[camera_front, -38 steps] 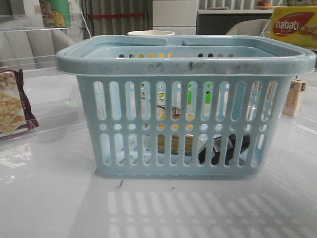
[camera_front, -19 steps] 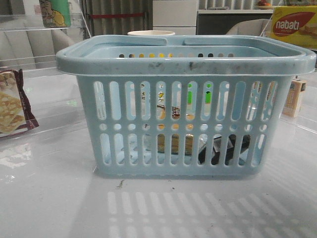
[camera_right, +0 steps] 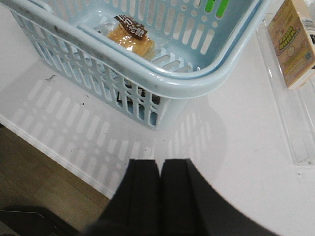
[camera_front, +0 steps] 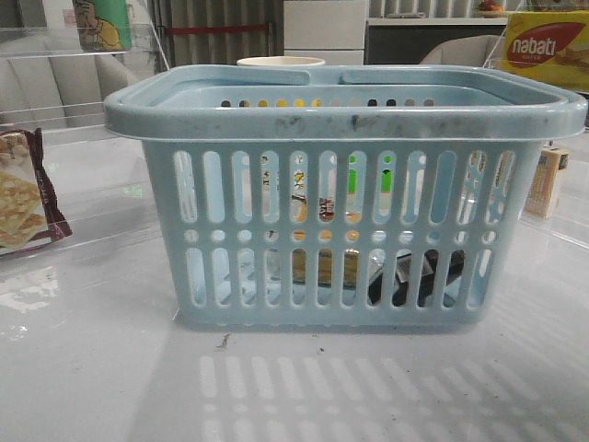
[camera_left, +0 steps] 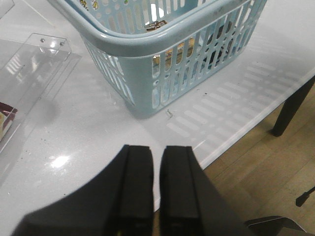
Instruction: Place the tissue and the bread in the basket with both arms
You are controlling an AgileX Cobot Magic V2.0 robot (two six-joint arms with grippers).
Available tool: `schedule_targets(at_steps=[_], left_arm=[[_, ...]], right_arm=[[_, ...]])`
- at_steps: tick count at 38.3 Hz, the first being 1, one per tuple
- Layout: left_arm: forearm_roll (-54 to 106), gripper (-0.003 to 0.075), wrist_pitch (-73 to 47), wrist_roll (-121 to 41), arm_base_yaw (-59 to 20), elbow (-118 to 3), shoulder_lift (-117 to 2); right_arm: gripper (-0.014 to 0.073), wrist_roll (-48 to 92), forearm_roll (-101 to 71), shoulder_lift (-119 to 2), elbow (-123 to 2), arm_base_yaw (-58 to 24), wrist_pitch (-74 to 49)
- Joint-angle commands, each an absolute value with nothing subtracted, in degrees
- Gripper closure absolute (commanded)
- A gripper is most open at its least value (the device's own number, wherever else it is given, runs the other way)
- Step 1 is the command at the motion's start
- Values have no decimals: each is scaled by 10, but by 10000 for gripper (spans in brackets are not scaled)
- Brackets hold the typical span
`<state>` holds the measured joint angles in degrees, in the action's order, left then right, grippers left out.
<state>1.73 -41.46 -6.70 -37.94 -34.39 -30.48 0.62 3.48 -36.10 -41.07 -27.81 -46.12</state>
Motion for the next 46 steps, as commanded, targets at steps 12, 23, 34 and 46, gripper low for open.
schedule_targets(at_steps=[12,23,34,46], left_arm=[[15,629,-370,-61,-383,-360,-307],[15,629,-366,-61,-383,-356,-301],[-21,629,-275,-61,-286,-287,-199],[8,629,-34,-61,-94,-83,-46]], right_arm=[[538,11,43,-361,-425,-278,-431],[538,11,43,-361,-425,-278,-431],[538,11,43,-361,-425,-278,-433],[538,11,43,-361,-425,-278,-433]])
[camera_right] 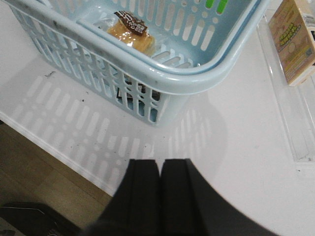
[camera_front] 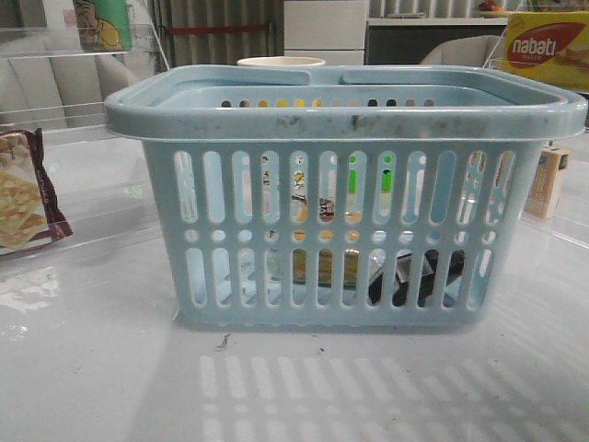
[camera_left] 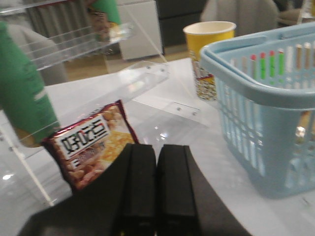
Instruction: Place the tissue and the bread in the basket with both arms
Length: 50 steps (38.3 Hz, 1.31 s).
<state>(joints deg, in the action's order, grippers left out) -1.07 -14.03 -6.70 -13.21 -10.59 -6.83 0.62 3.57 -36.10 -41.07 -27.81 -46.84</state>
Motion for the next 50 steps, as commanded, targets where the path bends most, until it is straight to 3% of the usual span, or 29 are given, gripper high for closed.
schedule_targets(at_steps=[1,10,50], left_arm=[[15,629,-24,-61,-82,-73,-38],[30,629,9,-61,-32,-3,14],[30,629,24,-61,-53,4,13]], right_arm=[[538,11,43,-361,-425,-278,-434],[538,11,43,-361,-425,-278,-434],[538,11,43,-361,-425,-278,-434]])
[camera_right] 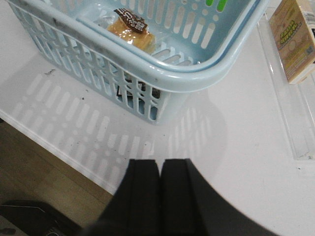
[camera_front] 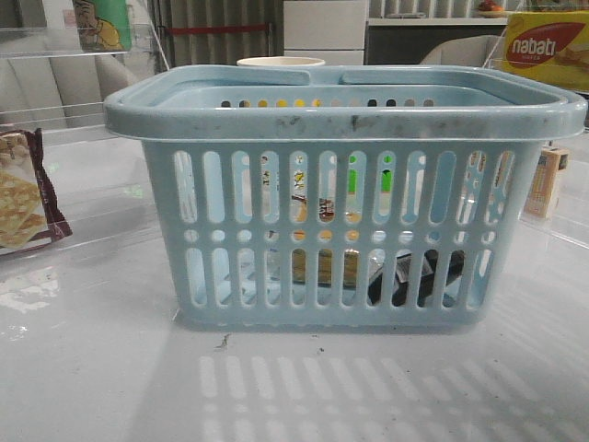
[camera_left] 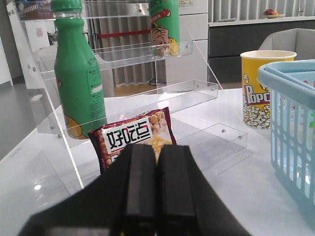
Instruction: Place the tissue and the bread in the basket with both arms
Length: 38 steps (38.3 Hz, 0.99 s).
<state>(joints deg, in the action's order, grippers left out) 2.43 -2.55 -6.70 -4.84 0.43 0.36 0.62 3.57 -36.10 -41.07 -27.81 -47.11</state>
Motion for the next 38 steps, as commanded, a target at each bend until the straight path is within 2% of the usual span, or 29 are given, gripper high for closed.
schedule_targets(at_steps=[1,10,14,26,38], left_arm=[[30,629,24,-61,-53,4,13],[30,629,24,-61,-53,4,13],[30,629,24,-61,-53,4,13],[30,629,24,-61,-53,4,13],[30,629,24,-61,-53,4,13]], right_arm=[[538,11,43,-361,-425,-278,-434],[538,11,48,-349,-424,-275,-434],[538,10,52,-315,-408,-235,-409],[538,10,33,-128,-192,-70,-118],[538,10,-3,3,3,-5,27]])
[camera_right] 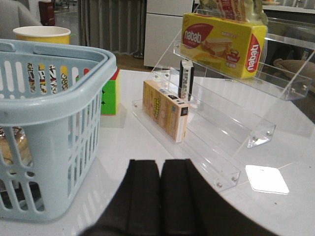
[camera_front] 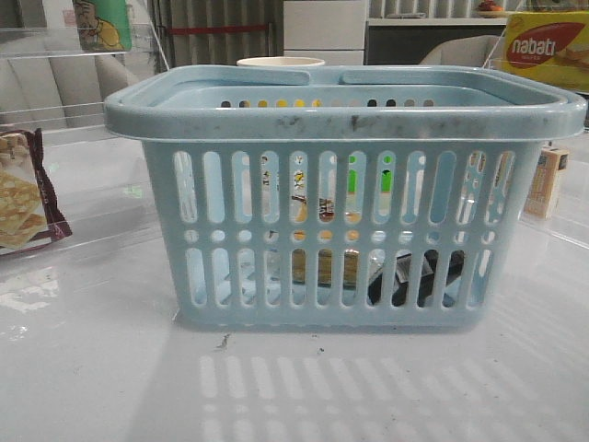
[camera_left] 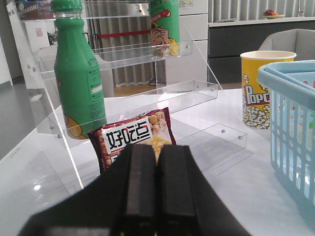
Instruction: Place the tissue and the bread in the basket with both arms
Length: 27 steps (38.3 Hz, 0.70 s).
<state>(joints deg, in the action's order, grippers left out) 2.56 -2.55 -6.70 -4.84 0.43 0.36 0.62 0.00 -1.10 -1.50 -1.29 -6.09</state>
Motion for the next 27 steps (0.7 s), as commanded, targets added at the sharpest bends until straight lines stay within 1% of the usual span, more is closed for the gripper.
schedule_targets(at_steps=[1,3,27], left_arm=[[30,629,24,-61,-53,4,13],[30,629,24,-61,-53,4,13],[30,629,24,-61,-53,4,13]], right_arm=[[538,10,-3,10,15,-5,40],[538,10,-3,18,17,-3,21],[538,10,14,17,17,-3,7]])
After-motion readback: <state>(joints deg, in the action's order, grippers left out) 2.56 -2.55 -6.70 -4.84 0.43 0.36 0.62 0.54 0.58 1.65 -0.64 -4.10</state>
